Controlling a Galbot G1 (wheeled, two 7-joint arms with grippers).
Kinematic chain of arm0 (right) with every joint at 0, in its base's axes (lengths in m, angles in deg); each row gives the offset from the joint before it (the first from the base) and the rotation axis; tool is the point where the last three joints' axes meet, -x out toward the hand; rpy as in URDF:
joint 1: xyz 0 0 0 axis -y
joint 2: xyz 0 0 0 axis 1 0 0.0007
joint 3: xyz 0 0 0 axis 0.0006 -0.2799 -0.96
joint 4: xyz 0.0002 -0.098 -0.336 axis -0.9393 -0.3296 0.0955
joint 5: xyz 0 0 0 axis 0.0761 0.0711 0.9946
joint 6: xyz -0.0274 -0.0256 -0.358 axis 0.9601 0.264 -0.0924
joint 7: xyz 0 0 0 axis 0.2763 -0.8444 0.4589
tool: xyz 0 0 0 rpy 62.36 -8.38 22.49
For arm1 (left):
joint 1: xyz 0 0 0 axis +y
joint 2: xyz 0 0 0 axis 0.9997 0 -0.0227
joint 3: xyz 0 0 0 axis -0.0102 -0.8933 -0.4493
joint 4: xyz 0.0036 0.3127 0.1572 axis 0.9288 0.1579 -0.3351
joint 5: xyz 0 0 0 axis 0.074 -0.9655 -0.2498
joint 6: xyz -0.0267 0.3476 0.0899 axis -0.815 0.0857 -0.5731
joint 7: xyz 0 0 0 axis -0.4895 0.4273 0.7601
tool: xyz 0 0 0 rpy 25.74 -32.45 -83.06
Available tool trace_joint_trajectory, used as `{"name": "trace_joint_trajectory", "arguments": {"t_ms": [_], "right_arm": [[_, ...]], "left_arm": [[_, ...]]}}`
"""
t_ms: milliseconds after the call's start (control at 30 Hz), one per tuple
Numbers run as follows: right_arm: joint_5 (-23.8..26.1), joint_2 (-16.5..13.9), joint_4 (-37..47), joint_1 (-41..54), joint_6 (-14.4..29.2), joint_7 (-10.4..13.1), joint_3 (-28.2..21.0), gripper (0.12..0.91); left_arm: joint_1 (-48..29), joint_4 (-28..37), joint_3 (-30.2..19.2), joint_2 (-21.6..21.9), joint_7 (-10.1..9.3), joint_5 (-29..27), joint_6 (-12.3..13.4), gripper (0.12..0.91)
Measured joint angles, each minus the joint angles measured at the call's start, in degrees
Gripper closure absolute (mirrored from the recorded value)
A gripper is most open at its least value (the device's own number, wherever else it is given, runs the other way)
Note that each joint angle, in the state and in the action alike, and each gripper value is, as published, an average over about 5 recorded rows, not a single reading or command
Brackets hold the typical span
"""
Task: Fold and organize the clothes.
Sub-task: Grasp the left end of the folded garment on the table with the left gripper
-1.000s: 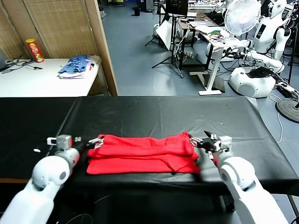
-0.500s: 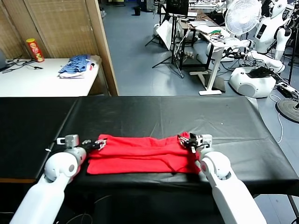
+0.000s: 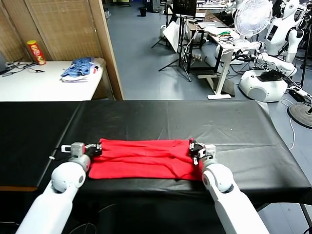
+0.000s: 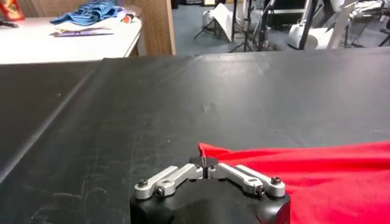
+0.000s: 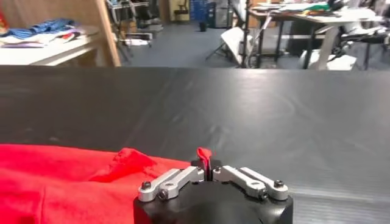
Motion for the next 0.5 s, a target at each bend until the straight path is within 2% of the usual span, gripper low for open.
{"name": "trace_joint_trajectory", "arguments": {"t_ms": [167, 267, 333, 400, 500], "right_arm": [[-0.32, -1.33, -3.32, -2.02, -0.25, -0.12, 1.22, 0.351], [-0.46, -2.07, -5.67, -3.63, -0.33, -0.44, 2.08, 0.252], [-0.47, -2.50, -7.32, -4.84, -0.37, -0.80, 2.73, 0.235], [-0.46, -2.73, -8.82, -6.00, -0.39, -1.04, 3.26, 0.229], [-0.46, -2.80, -10.61, -7.47, -0.40, -1.12, 3.84, 0.227]], "left_arm": [[0.62, -0.77, 1.02, 0.65, -0.01, 1.35, 0.06, 0.526], [1.35, -1.77, 1.87, 1.19, -0.21, 3.16, -0.24, 0.363], [1.97, -2.69, 2.59, 1.48, -0.87, 5.18, -0.92, 0.280], [2.73, -3.89, 3.46, 1.59, -2.27, 8.03, -2.10, 0.244], [4.05, -5.91, 4.94, 1.36, -4.32, 11.70, -3.15, 0.234]]}}
